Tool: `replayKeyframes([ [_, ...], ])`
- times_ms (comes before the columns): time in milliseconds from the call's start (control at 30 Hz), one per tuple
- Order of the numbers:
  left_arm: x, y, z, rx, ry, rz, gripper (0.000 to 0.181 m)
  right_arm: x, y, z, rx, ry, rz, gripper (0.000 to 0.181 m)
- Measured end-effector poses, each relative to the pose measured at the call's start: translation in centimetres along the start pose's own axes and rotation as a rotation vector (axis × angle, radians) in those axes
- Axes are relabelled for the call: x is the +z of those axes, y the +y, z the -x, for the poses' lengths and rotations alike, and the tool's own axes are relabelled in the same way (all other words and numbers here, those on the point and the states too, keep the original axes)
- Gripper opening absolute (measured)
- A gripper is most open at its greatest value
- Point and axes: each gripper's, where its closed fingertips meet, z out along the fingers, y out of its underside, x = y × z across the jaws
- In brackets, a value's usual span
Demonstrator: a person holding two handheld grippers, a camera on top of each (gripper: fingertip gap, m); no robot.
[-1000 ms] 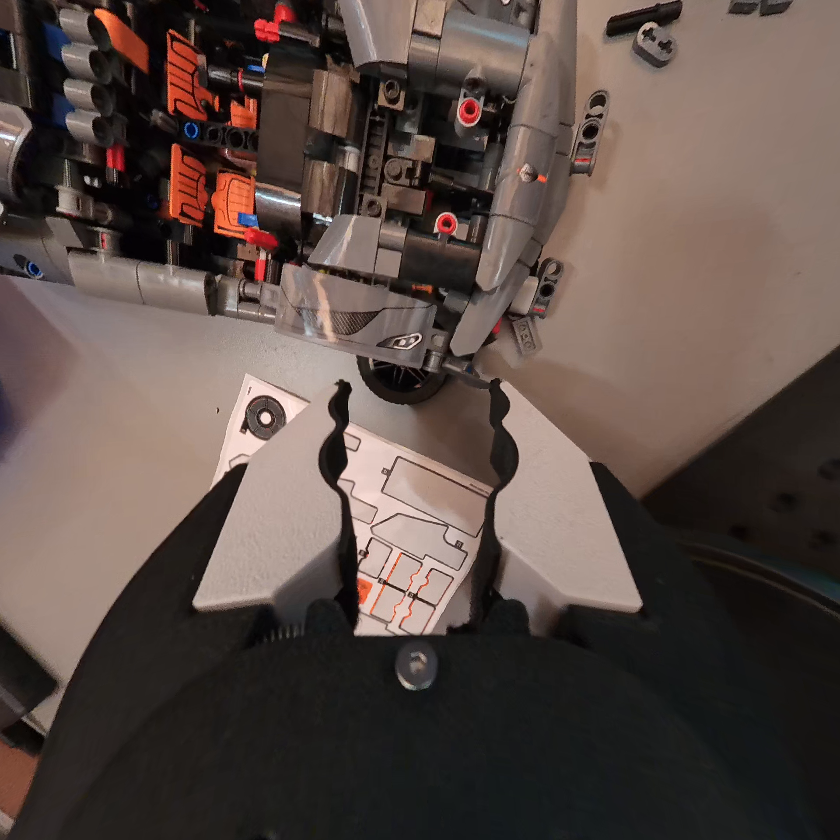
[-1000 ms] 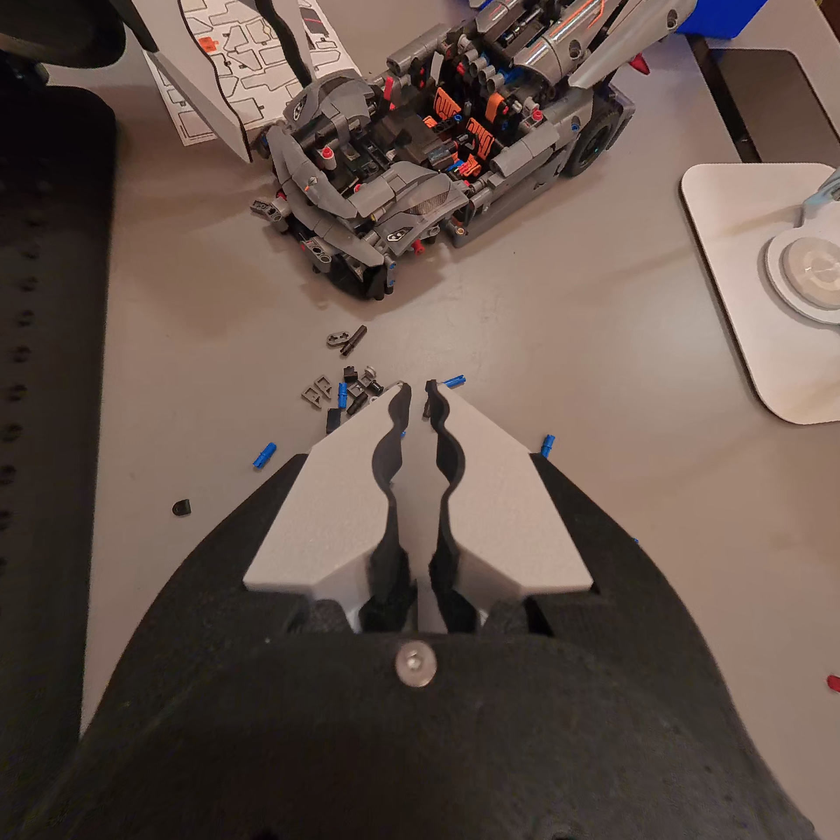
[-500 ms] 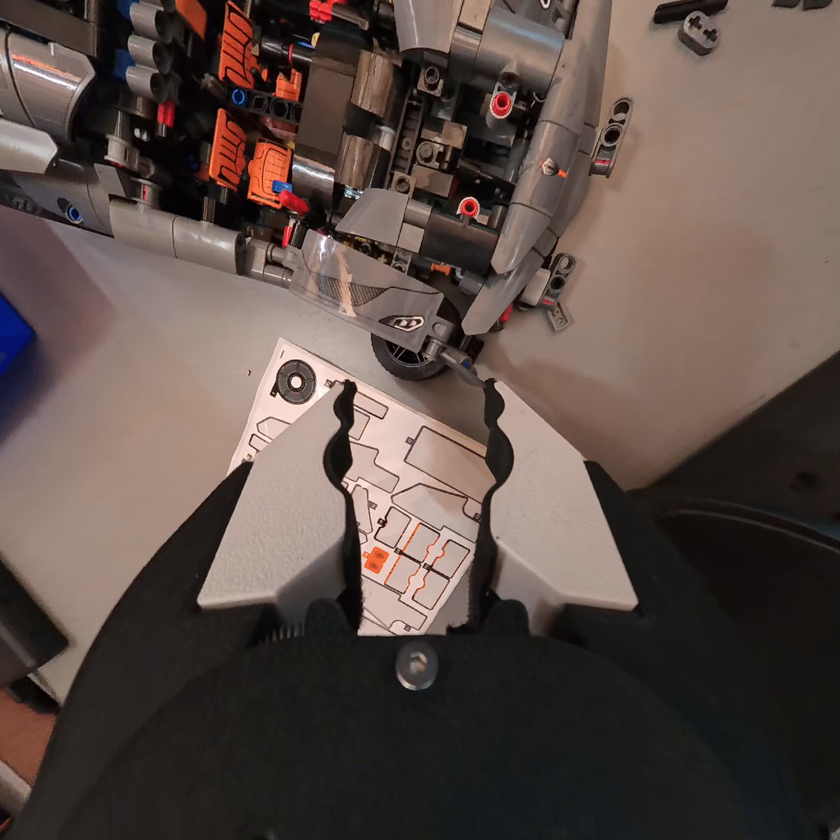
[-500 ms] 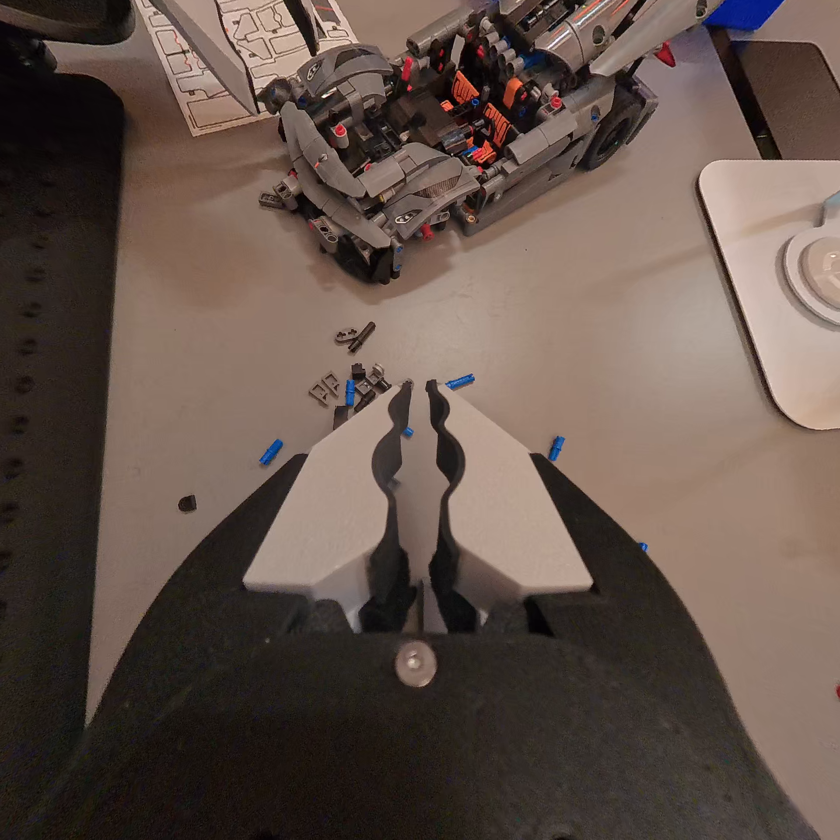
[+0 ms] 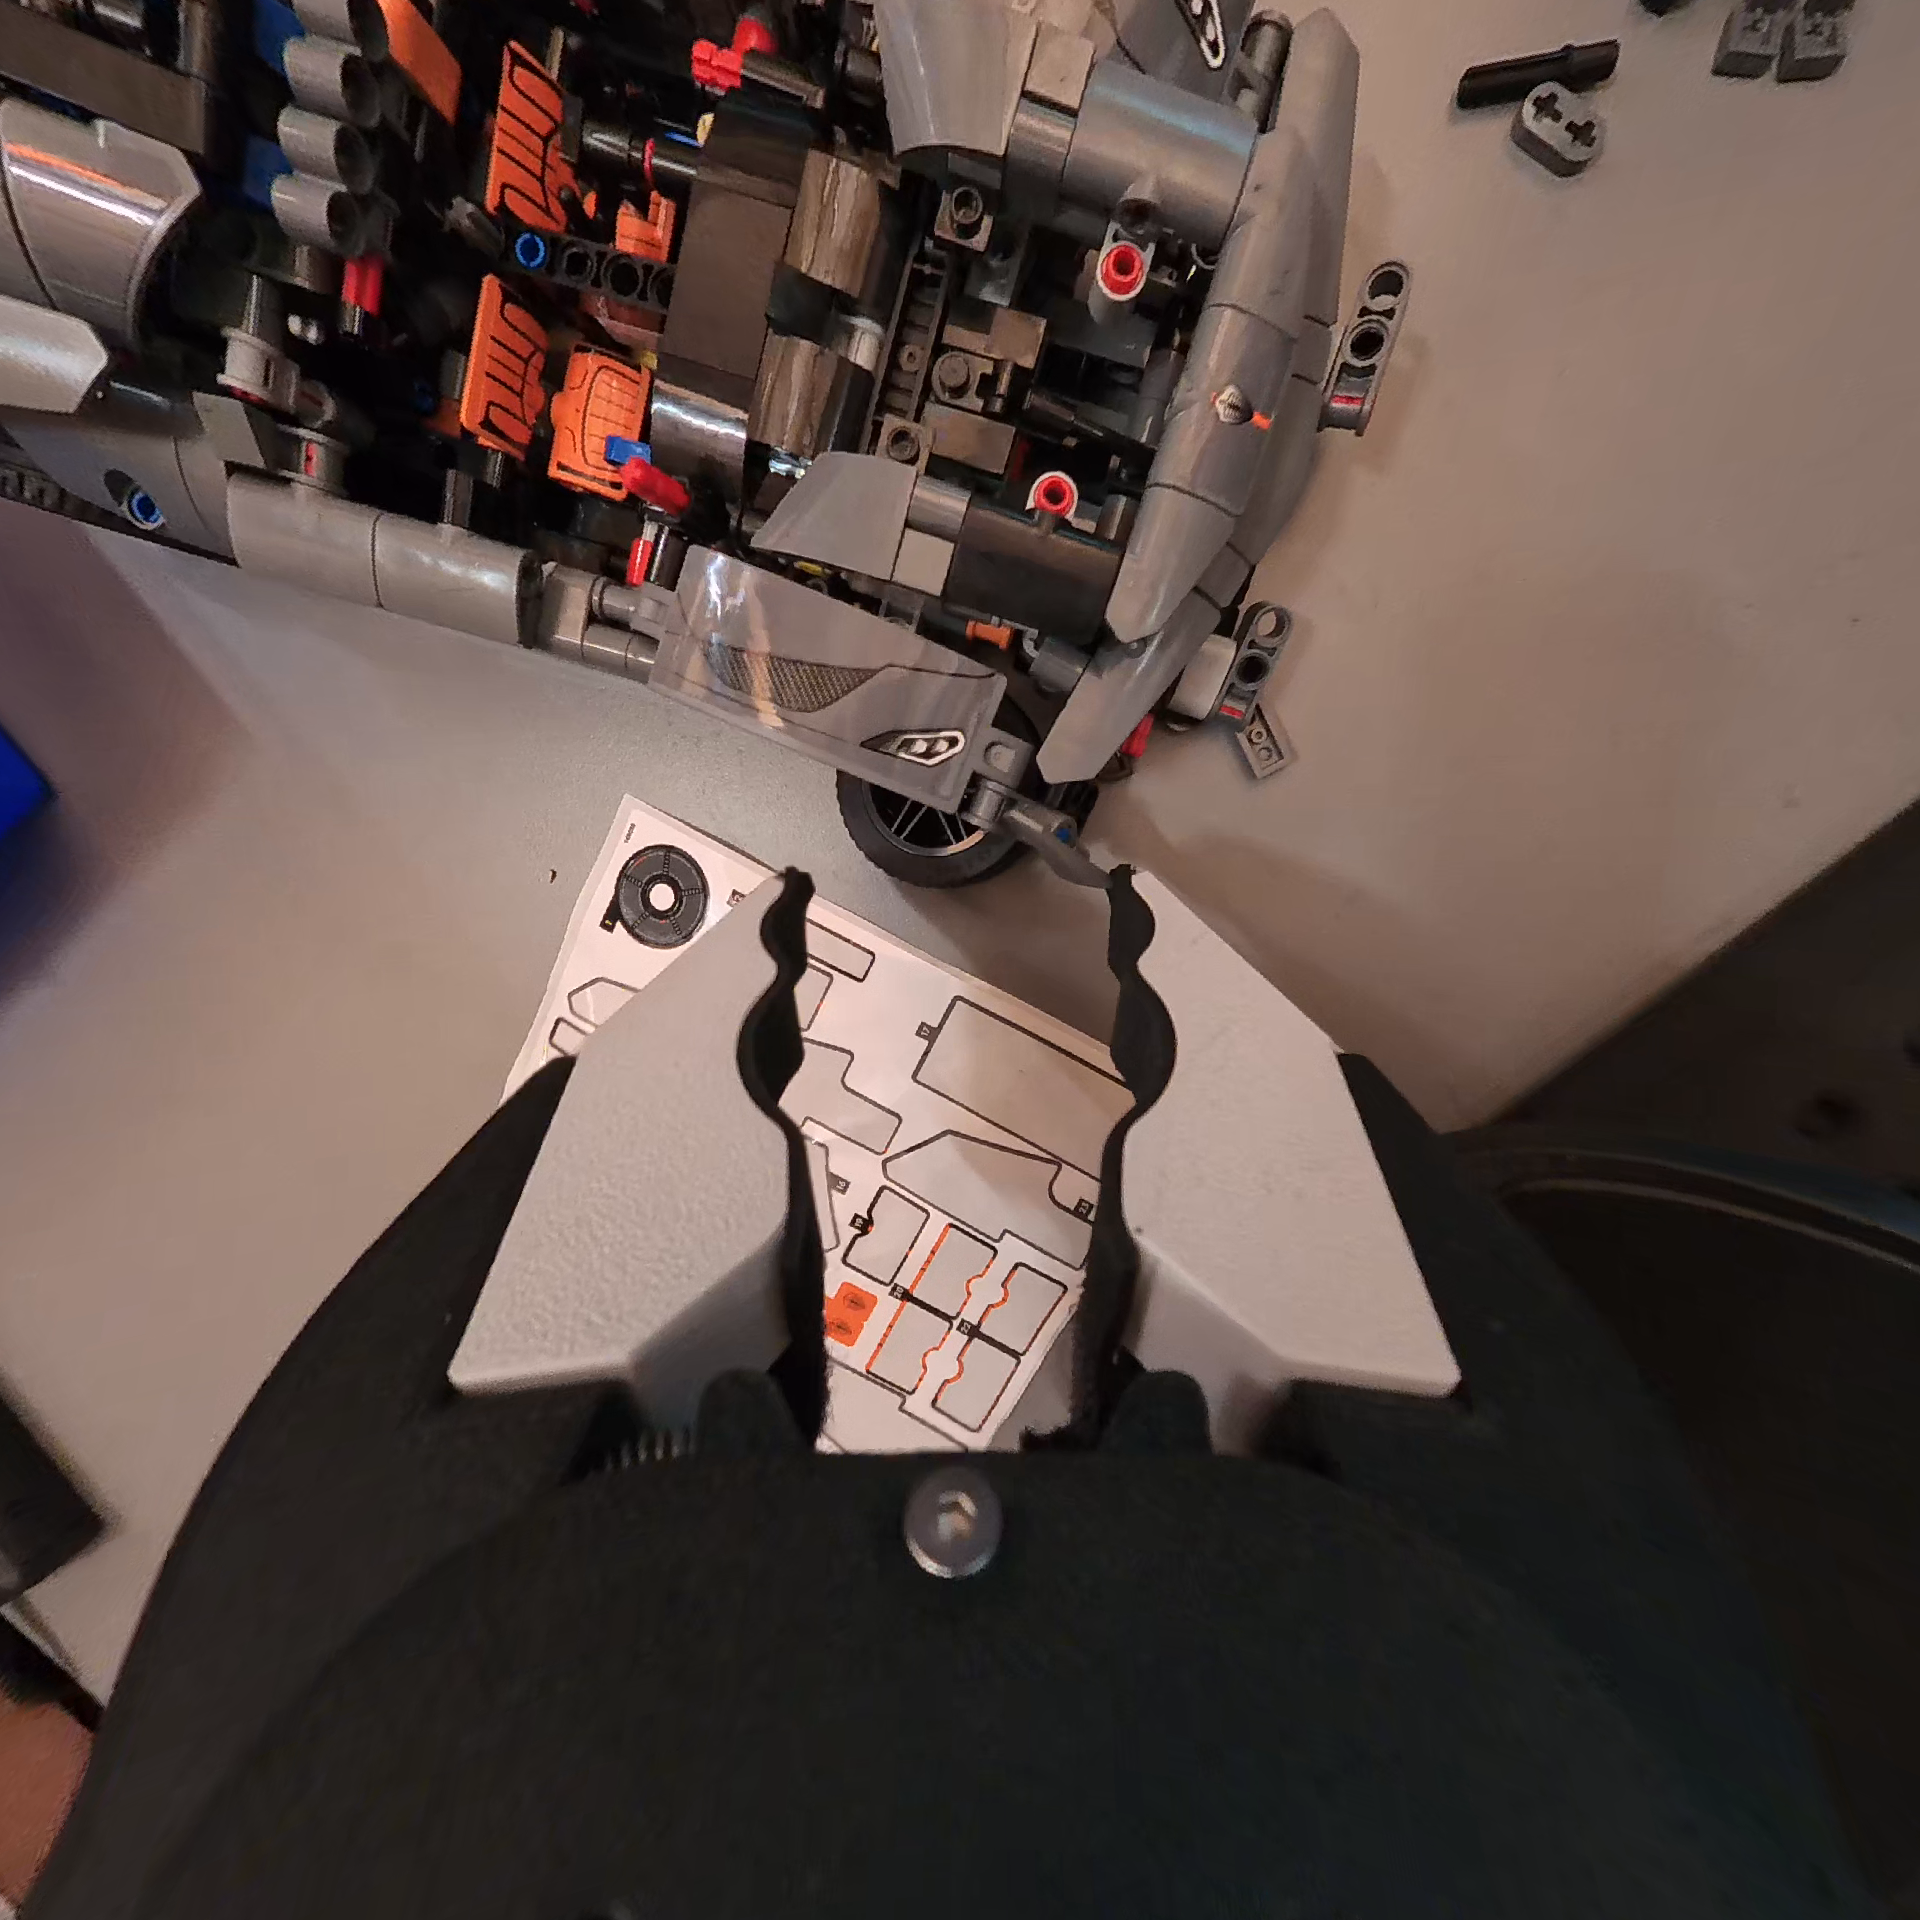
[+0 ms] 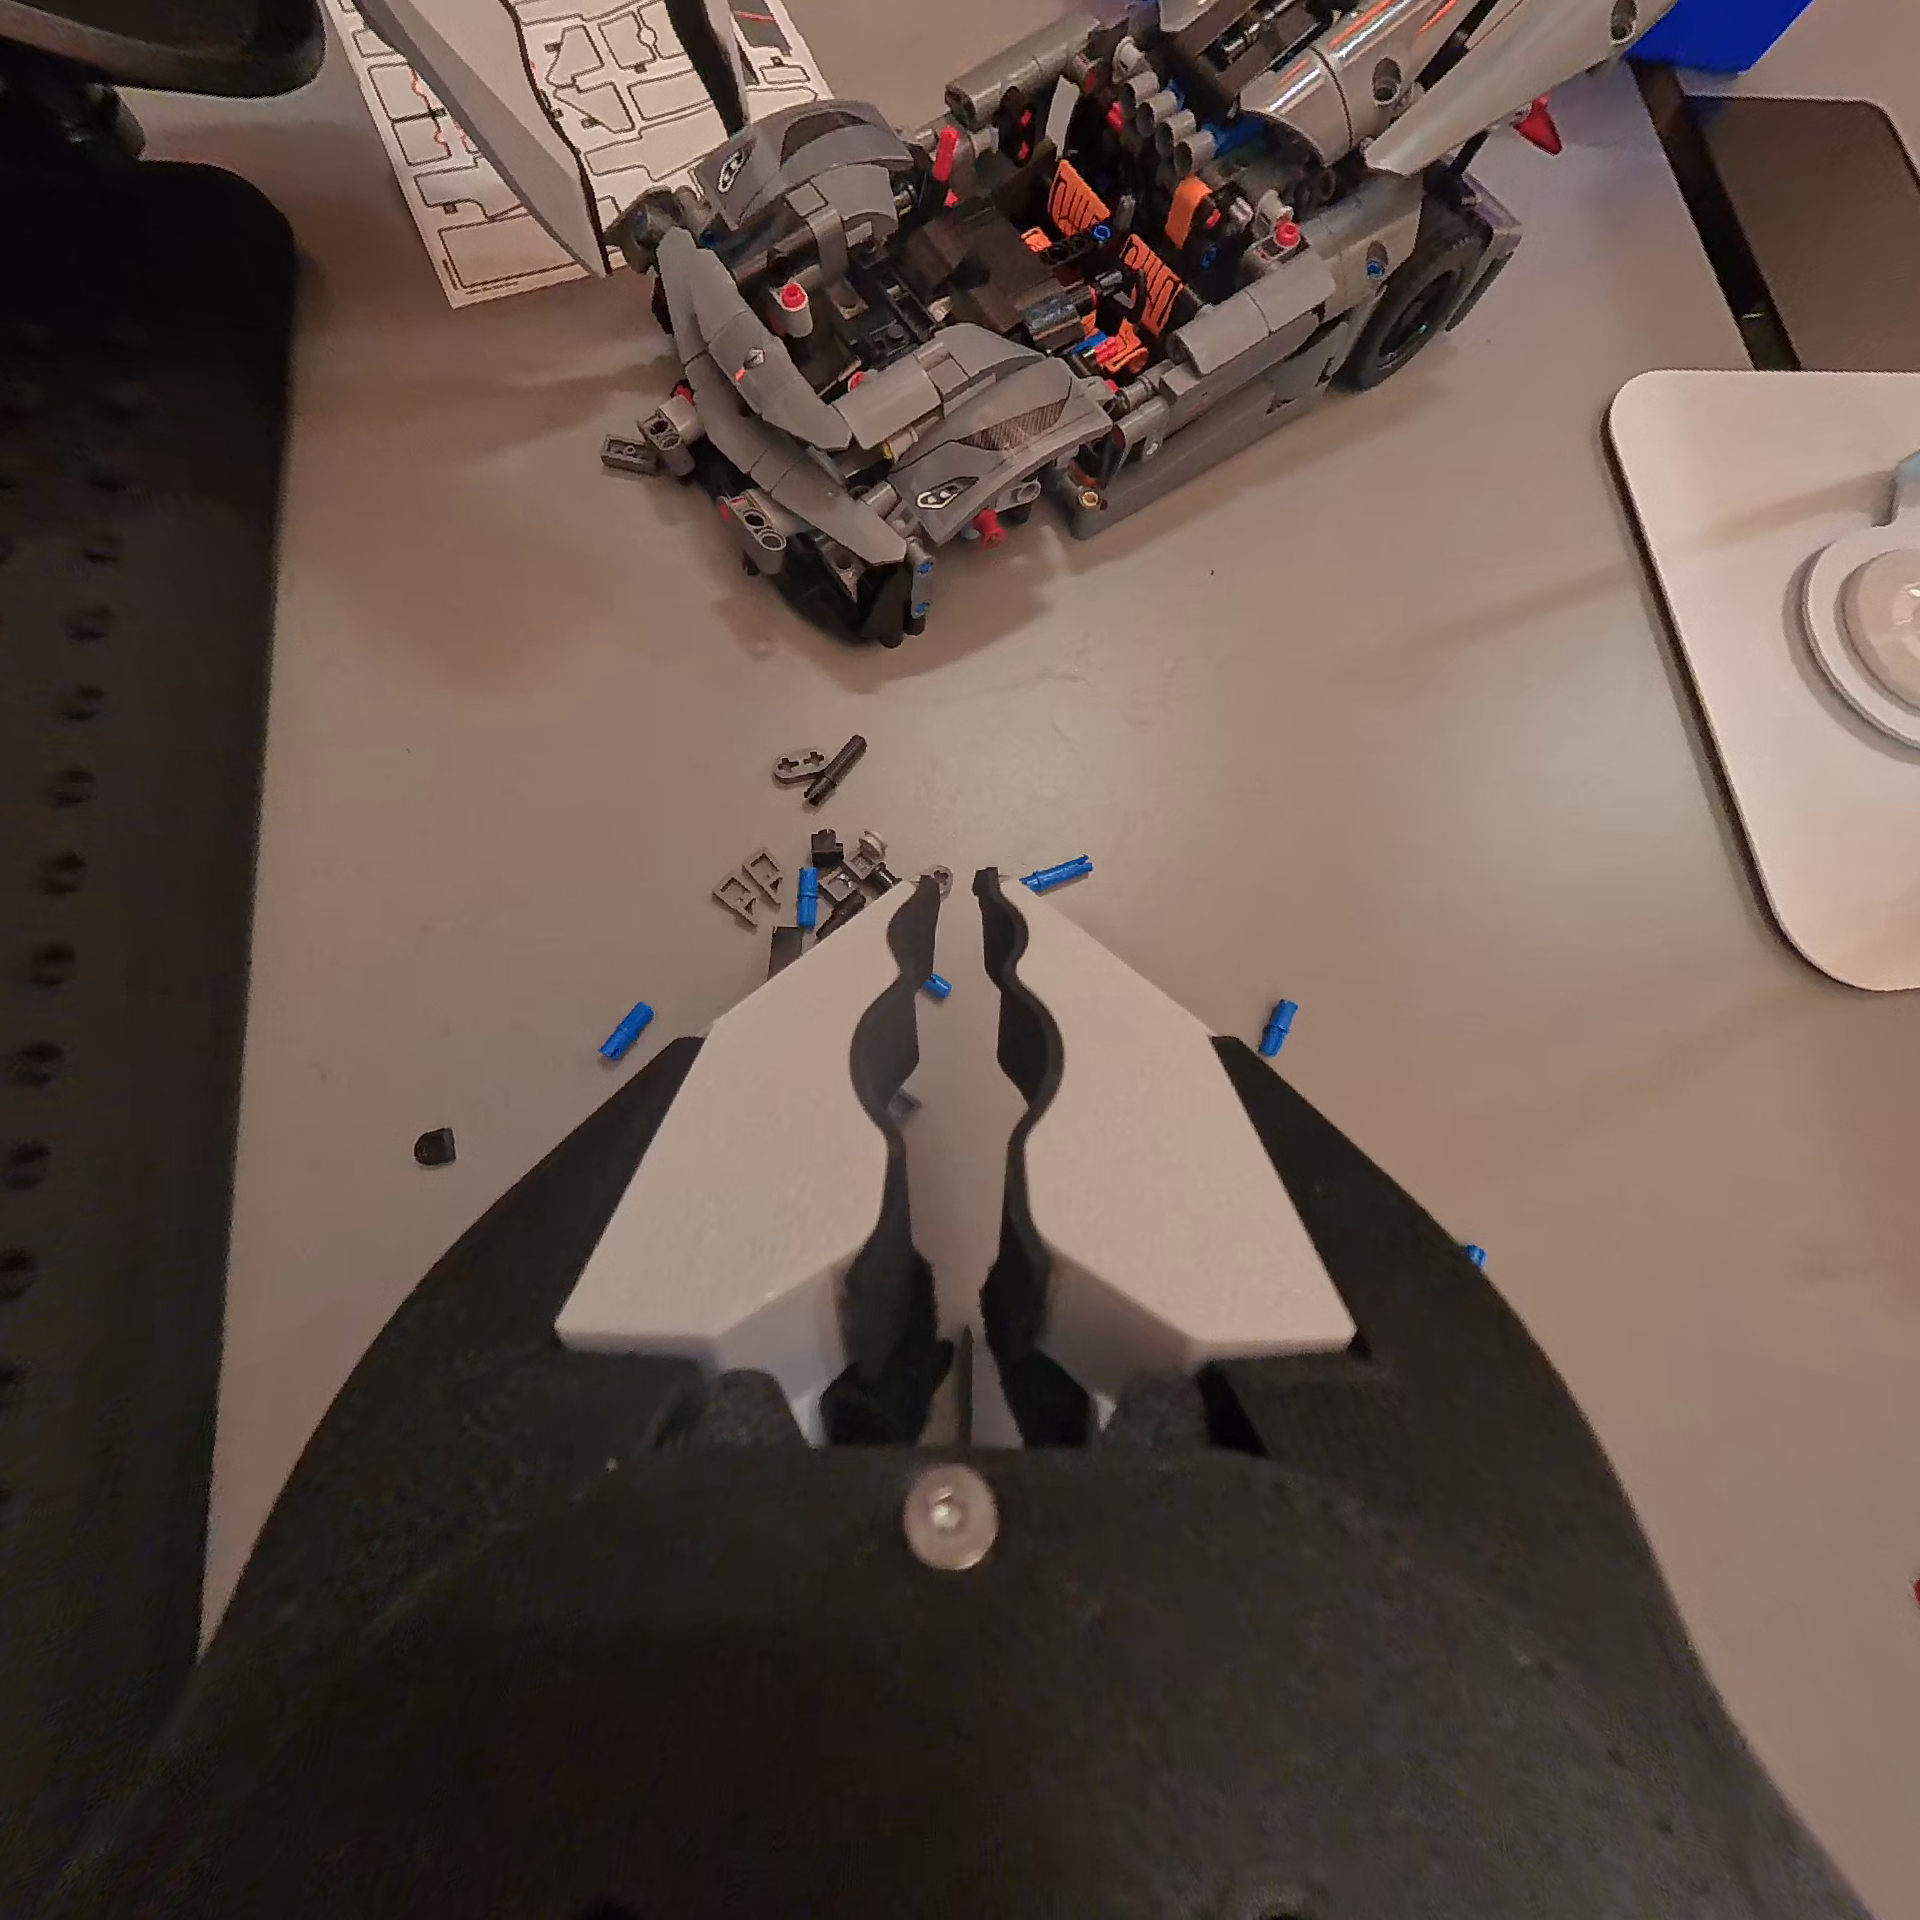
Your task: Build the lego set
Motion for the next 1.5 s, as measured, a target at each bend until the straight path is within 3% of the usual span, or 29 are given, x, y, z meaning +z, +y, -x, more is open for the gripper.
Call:
replayKeyframes([
  [1500,-1.6,0.8,2.4,-0.065,-0.059,-0.034,0.053,-0.2,-0.1,0.5,-0.012,-0.002,-0.014,0.006],
])
